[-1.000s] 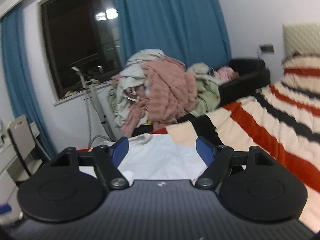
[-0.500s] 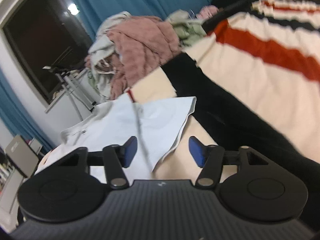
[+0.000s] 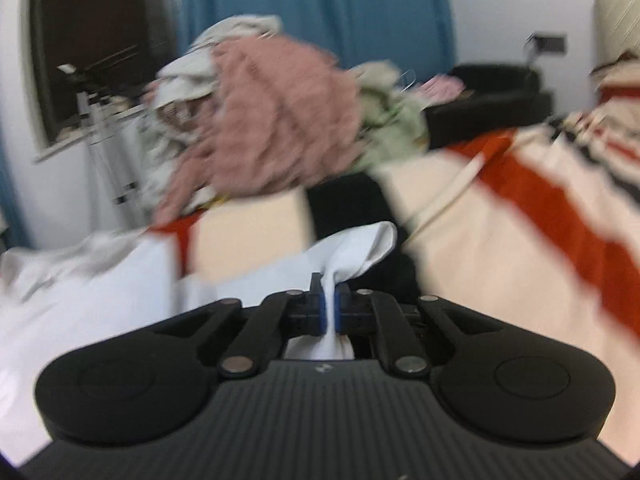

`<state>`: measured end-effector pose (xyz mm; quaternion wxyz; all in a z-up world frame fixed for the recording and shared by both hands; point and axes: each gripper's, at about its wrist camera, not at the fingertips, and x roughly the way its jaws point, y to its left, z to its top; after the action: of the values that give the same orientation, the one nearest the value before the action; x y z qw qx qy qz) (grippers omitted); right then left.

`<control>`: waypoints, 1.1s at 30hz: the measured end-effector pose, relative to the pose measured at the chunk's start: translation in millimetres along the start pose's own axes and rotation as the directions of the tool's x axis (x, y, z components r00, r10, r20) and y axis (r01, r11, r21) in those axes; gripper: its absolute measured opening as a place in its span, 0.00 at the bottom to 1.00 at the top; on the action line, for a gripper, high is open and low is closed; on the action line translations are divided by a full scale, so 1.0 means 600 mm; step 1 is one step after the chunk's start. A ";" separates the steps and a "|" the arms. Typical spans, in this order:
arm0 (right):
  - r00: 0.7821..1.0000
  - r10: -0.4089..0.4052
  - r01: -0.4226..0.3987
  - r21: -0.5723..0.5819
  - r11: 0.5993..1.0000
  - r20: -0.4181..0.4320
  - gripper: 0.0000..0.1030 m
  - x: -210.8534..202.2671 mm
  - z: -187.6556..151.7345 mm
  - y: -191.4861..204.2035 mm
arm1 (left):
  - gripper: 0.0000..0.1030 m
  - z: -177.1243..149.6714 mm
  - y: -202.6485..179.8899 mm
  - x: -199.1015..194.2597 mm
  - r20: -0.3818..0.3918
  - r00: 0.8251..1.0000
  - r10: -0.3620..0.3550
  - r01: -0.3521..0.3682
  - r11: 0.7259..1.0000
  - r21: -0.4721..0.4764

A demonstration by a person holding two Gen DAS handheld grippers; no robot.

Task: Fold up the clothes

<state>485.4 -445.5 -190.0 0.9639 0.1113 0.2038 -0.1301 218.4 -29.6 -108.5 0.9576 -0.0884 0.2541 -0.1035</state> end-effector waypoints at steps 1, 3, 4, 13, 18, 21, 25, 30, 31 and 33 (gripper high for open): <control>0.999 -0.048 0.048 -0.015 0.999 0.003 0.06 0.012 0.012 -0.013 | 0.99 0.000 0.001 0.002 -0.003 1.000 0.004 -0.004 1.000 0.000; 0.990 -0.139 0.140 -0.040 0.989 0.009 0.06 0.036 0.035 -0.040 | 0.99 0.000 0.002 0.006 -0.006 1.000 0.012 -0.012 1.000 0.002; 0.987 -0.163 0.163 -0.034 0.986 -0.002 0.07 0.048 0.041 -0.057 | 0.99 0.001 0.002 0.008 -0.004 1.000 0.015 -0.015 1.000 0.009; 0.996 -0.086 0.086 -0.025 0.996 -0.012 0.57 0.025 0.037 -0.073 | 0.99 -0.014 -0.018 0.019 -0.009 1.000 0.006 -0.005 0.995 0.103; 0.993 -0.095 0.097 -0.023 0.995 0.069 0.85 -0.101 0.038 -0.046 | 0.99 -0.024 -0.031 0.004 -0.018 1.000 -0.026 0.027 0.993 0.118; 0.992 -0.056 0.065 -0.070 0.995 0.116 0.85 -0.209 0.031 -0.016 | 0.99 -0.028 -0.039 -0.013 -0.017 1.000 -0.017 0.020 0.991 0.136; 0.991 -0.006 0.016 -0.073 0.997 0.137 0.85 -0.364 0.012 0.011 | 0.99 -0.028 -0.045 -0.043 0.002 1.000 -0.002 0.002 0.987 0.162; 0.989 0.083 -0.089 0.042 0.995 0.127 0.85 -0.566 -0.049 0.014 | 0.97 -0.031 -0.048 -0.088 -0.022 0.998 -0.063 0.065 0.987 0.147; 0.988 0.103 -0.109 0.048 0.993 0.113 0.85 -0.595 -0.061 0.016 | 0.96 -0.032 -0.050 -0.097 -0.033 0.996 -0.081 0.084 0.986 0.141; 0.986 0.144 -0.149 0.060 0.987 0.088 0.85 -0.654 -0.085 0.021 | 0.94 -0.038 -0.054 -0.113 -0.058 0.992 -0.115 0.122 0.983 0.136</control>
<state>123.9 -339.5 -68.2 0.9743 0.1524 0.1500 -0.0702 144.2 -47.0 -88.7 0.9469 -0.0339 0.2646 -0.1797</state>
